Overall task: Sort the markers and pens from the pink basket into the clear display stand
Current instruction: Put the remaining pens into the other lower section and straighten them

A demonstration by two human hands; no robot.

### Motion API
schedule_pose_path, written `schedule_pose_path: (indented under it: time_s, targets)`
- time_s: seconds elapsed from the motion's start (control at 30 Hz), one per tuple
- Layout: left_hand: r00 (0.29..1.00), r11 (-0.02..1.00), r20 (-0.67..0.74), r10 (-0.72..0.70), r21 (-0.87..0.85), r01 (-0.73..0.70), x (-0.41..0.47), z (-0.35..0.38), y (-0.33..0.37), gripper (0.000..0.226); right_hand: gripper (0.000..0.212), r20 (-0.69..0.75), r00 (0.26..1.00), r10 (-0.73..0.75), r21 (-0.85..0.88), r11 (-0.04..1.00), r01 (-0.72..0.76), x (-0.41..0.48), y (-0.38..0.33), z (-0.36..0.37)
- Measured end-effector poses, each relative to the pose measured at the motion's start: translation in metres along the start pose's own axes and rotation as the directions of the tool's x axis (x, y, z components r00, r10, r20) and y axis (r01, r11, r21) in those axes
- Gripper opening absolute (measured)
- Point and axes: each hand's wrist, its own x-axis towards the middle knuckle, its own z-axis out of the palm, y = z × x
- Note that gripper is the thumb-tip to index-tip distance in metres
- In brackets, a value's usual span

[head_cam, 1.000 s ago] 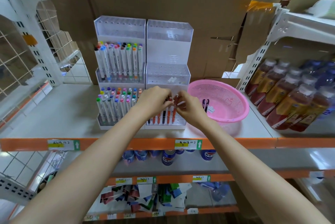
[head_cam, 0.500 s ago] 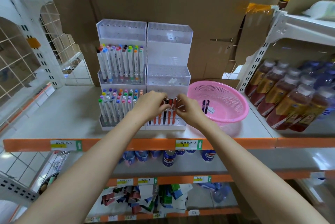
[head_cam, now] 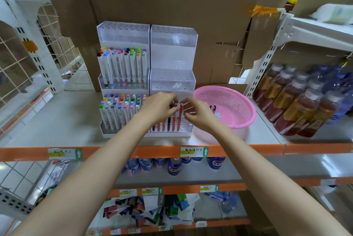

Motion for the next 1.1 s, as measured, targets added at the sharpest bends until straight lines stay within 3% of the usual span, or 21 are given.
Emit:
schedule_pose_path:
  time_s: [0.23, 0.5, 0.7, 0.93, 1.0, 1.1]
  targets:
    - [0.996, 0.996, -0.028, 0.079, -0.040, -0.080, 0.021, 0.002, 0.030, 0.030, 0.033, -0.103, 0.994, -0.045, -0.099, 0.994, 0.034, -0.007, 0.019, -0.033]
    - [0.988, 0.987, -0.009, 0.154, -0.048, -0.155, 0.061, 0.027, 0.079, 0.023, 0.036, -0.098, 0.988, 0.119, -0.252, 0.957, -0.141, -0.012, 0.072, -0.070]
    - [0.978, 0.988, 0.195, 0.070, -0.151, -0.041, 0.093, 0.074, 0.107, 0.019, 0.029, 0.013, 0.990, 0.142, -0.274, 0.952, -0.133, -0.006, 0.110, -0.082]
    - [0.873, 0.997, 0.482, -0.073, 0.051, 0.055, 0.122, 0.121, 0.113, 0.027, 0.046, 0.239, 0.907, 0.347, -0.335, 0.906, -0.258, 0.023, 0.151, -0.086]
    - [0.841, 0.992, 0.525, -0.127, 0.082, 0.099, 0.126, 0.134, 0.110, 0.029, 0.050, 0.285, 0.887, 0.362, -0.379, 0.893, -0.243, 0.033, 0.160, -0.082]
    - [0.849, 0.985, 0.500, -0.170, 0.092, 0.143, 0.133, 0.148, 0.106, 0.033, 0.060, 0.358, 0.848, 0.390, -0.411, 0.882, -0.232, 0.044, 0.172, -0.074]
